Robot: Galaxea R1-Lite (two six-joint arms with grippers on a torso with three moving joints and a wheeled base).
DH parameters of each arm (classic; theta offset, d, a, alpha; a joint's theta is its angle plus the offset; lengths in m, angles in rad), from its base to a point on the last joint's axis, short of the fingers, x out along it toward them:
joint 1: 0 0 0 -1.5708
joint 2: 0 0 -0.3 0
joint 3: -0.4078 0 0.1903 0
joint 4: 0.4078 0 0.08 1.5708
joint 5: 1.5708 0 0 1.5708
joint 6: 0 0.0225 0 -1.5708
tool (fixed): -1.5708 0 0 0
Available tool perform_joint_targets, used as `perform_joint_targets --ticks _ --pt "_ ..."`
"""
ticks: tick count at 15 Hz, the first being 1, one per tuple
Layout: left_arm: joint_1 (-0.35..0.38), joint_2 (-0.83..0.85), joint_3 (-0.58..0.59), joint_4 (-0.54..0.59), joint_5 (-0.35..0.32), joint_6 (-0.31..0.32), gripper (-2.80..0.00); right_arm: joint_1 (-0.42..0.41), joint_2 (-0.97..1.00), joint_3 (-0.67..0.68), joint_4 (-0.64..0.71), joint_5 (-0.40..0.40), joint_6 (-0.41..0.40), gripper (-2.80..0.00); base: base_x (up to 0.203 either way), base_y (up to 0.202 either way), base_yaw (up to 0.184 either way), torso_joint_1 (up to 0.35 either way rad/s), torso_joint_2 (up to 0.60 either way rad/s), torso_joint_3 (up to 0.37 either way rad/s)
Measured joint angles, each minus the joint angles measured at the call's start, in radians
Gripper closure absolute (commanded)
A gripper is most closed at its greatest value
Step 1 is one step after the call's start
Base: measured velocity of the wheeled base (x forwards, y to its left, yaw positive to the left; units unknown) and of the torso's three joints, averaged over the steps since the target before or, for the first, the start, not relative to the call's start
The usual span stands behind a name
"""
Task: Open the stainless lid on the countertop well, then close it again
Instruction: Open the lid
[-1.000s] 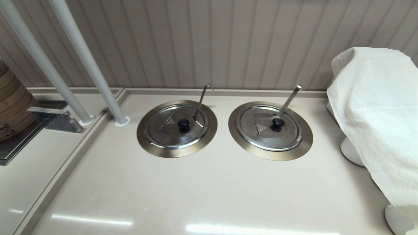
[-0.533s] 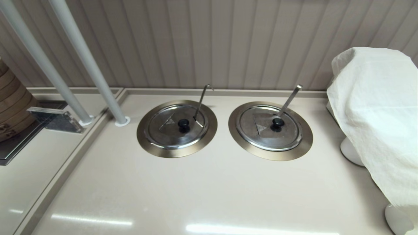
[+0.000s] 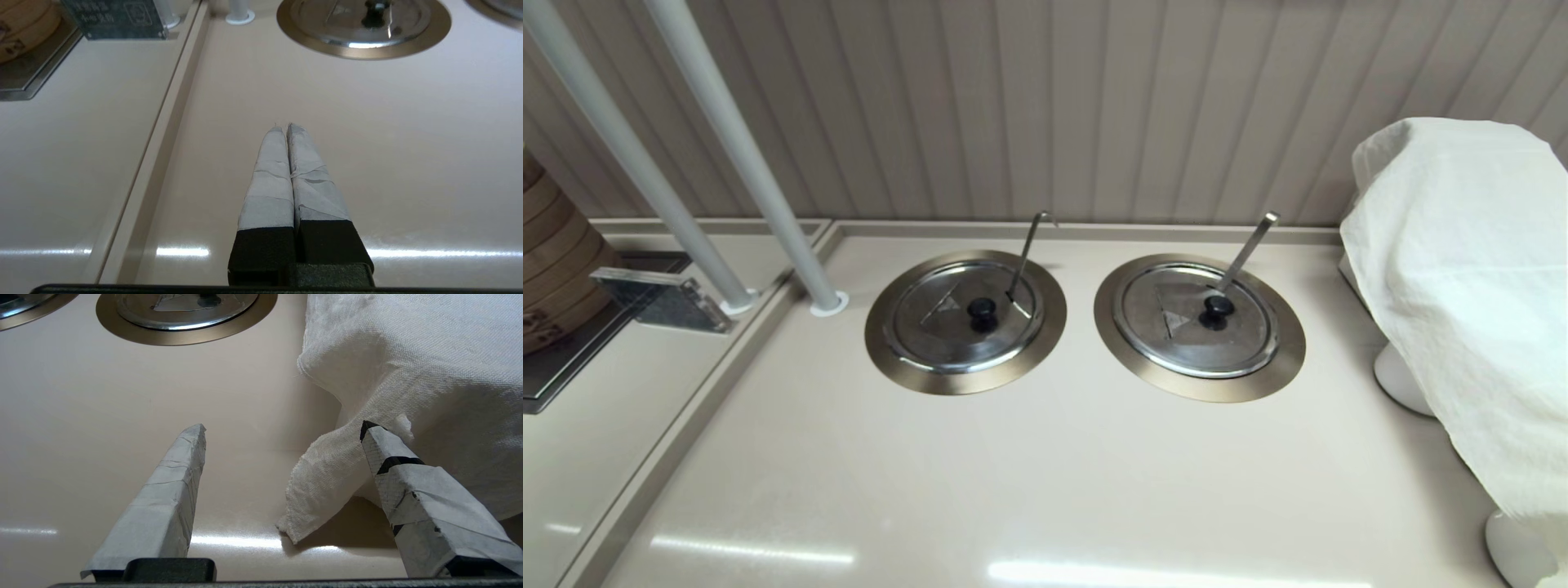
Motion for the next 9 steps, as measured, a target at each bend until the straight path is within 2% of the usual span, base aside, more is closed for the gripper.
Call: perform_joint_targets --ticks 2,5,7,9 --pt "0.0 0.006 -0.123 0.071 -0.011 -0.021 0.0 0.0 0.0 0.0 0.0 0.0 0.0 -2.8 0.0 0.0 0.0 0.0 0.0 0.0" --pt "0.001 0.102 -0.379 0.239 -0.053 -0.032 0.0 0.0 0.0 0.0 0.0 0.0 0.0 -2.8 0.0 0.0 0.0 0.0 0.0 0.0" --pt "0.002 0.248 -0.512 0.278 -0.092 -0.036 0.0 0.0 0.0 0.0 0.0 0.0 0.0 -2.8 0.0 0.0 0.0 0.0 0.0 0.0" --pt "0.003 0.432 -0.64 0.272 -0.118 -0.039 0.0 0.0 0.0 0.0 0.0 0.0 0.0 -2.8 0.0 0.0 0.0 0.0 0.0 0.0"
